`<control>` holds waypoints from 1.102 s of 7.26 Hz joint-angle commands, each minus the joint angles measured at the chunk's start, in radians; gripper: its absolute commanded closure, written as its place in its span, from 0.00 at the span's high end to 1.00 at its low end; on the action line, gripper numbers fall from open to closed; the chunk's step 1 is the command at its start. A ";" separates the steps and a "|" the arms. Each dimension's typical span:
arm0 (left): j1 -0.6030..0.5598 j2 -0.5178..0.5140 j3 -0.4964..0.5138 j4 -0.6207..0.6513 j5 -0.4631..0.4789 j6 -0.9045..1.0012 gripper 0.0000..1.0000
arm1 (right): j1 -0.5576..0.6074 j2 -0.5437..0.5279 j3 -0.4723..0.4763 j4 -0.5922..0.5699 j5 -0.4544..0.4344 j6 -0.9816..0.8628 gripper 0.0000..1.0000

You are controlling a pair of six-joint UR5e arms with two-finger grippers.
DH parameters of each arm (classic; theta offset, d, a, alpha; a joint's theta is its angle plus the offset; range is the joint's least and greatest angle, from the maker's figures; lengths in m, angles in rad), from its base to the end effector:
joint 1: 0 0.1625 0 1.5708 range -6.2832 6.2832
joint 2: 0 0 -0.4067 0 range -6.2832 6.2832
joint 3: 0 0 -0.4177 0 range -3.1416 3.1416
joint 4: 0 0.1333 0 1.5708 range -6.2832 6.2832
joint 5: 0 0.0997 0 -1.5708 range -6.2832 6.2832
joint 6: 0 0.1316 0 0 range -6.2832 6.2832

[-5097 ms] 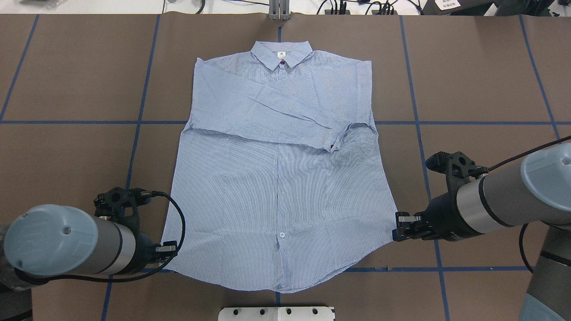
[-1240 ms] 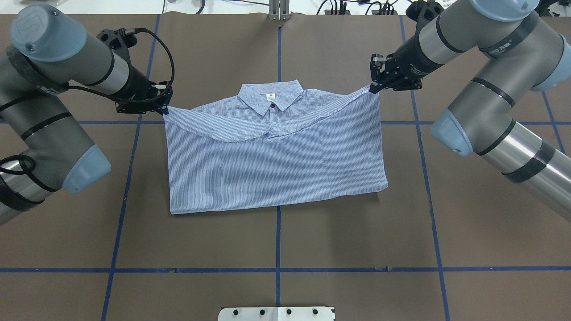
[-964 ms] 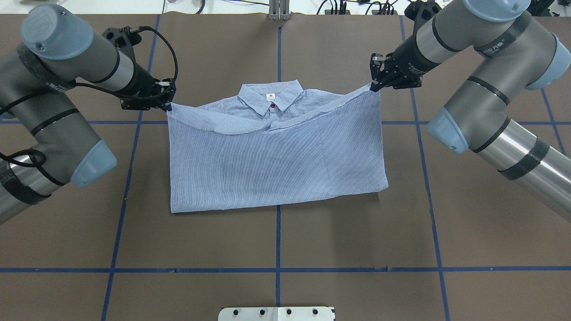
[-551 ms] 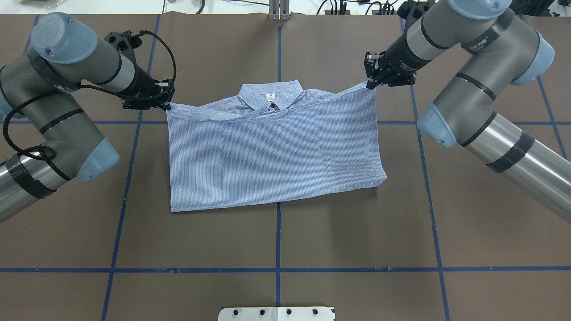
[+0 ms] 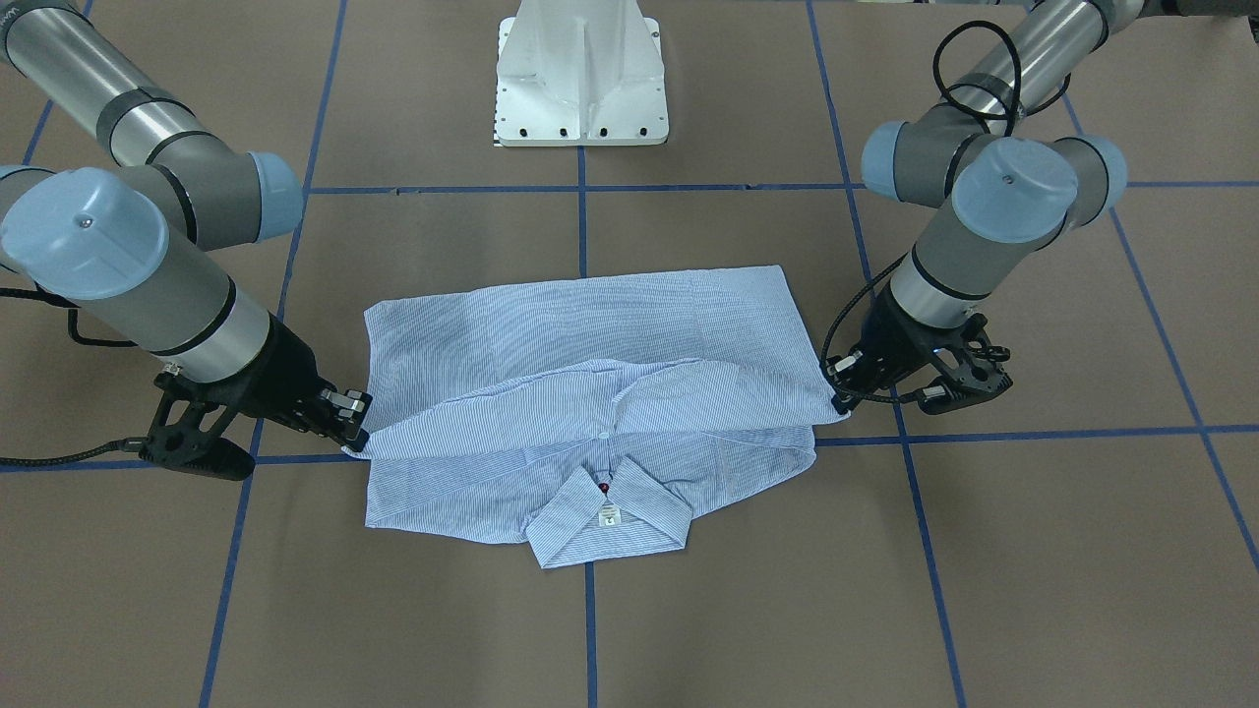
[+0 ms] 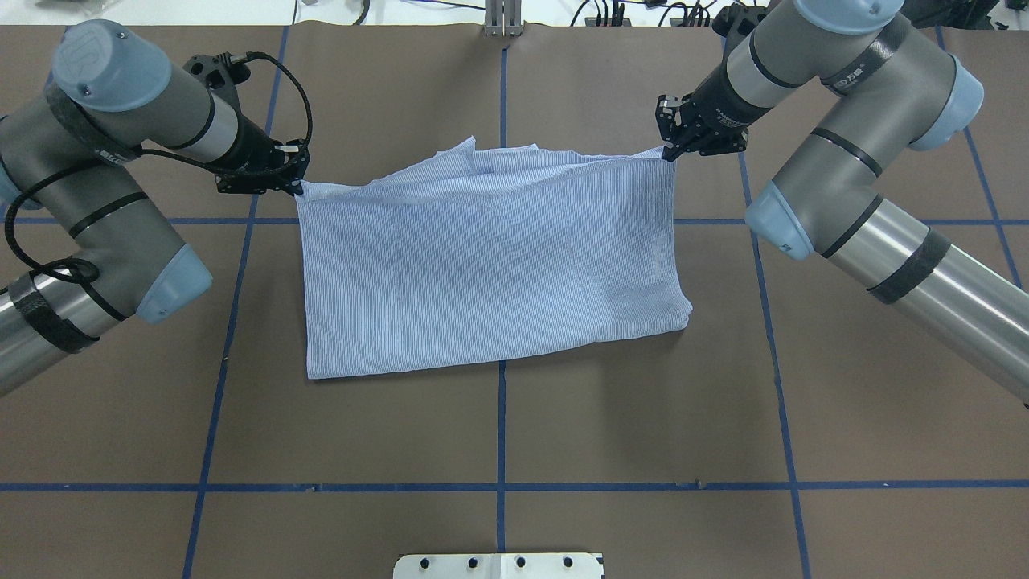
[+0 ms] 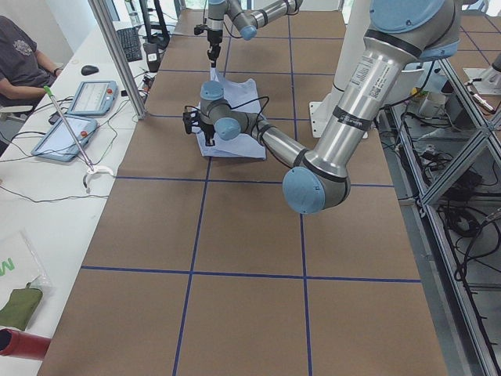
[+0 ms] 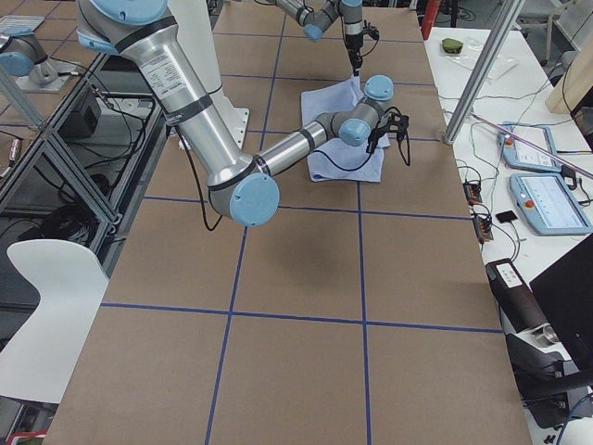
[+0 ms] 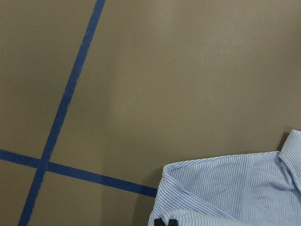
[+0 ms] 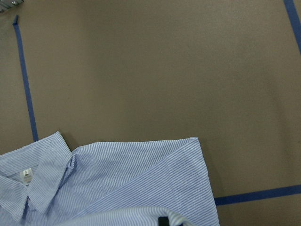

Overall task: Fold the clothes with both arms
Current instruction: 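Lay the hem near the collar and open both grippers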

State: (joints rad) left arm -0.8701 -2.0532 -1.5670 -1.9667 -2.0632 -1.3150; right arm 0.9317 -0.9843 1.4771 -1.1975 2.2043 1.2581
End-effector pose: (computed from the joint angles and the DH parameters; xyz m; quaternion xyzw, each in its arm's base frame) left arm 0.4050 -0.5904 0.3283 0.0325 0.4651 -0.1673 0.8687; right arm -0.3960 -0.6258 0.2964 0.0027 -0.4888 0.1382 0.8614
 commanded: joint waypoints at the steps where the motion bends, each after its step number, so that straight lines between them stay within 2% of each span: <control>1: -0.001 0.001 0.001 0.000 0.000 -0.001 0.00 | 0.001 -0.004 -0.001 0.001 0.000 -0.011 0.00; 5: 0.000 -0.002 0.004 -0.001 0.000 -0.001 0.00 | 0.002 0.004 -0.001 0.001 0.000 -0.011 0.00; 6: 0.000 -0.002 0.004 0.000 0.002 0.000 0.27 | 0.002 0.004 -0.009 -0.001 -0.002 -0.011 0.38; 7: 0.000 -0.004 0.005 0.003 0.005 0.000 0.50 | 0.002 0.004 -0.032 0.002 -0.006 -0.011 0.97; 8: 0.000 -0.004 0.015 0.003 0.011 0.002 0.93 | 0.002 0.004 -0.050 0.001 -0.023 -0.014 1.00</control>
State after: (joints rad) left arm -0.8698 -2.0564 -1.5599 -1.9647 -2.0584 -1.3144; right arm 0.9342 -0.9803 1.4495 -1.1962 2.1960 1.2464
